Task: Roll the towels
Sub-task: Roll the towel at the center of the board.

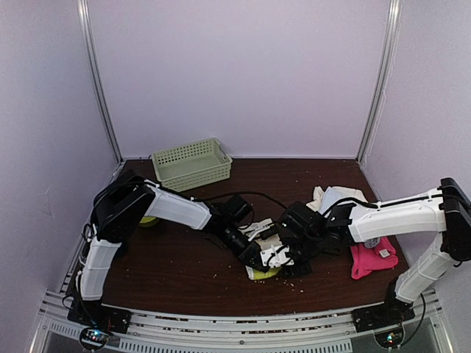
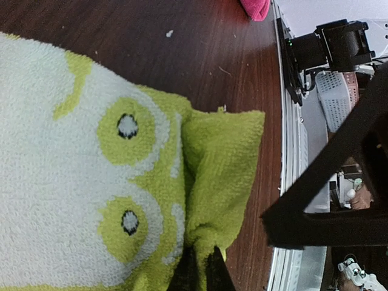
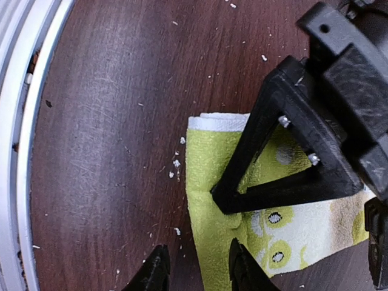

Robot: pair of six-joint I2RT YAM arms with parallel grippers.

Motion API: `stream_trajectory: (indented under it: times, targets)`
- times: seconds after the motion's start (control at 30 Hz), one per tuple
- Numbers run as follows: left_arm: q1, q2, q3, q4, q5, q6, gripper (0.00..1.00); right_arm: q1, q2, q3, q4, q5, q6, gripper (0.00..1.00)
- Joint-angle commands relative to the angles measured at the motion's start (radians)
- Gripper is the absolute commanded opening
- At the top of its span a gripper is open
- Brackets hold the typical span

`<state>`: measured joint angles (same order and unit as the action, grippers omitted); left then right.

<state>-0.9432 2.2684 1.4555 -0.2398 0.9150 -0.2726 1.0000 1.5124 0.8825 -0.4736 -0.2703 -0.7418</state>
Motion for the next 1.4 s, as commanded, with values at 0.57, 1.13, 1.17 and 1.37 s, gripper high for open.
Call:
stream_trajectory:
  times: [0.57,1.13,1.17,1.37]
  targets:
    - [0.038,-0.077,-0.035,-0.117,-0.070,0.123,0.26,0.038,0.162,-0.067,0.144,0.176,-0.115,0.06]
    - [-0.240,-1.088,-0.603,0.199,-0.991,0.393,0.66,-0.112,0.445,0.506,-0.625,-0.366,0.079,0.00]
    - [-0.278,-1.069,-0.578,0.161,-1.023,0.413,0.64,-0.137,0.491,0.539,-0.655,-0.383,0.069,0.00]
    - [-0.404,-0.934,-0.532,0.141,-0.989,0.483,0.57,-0.237,0.712,0.683,-0.814,-0.480,-0.006,0.00]
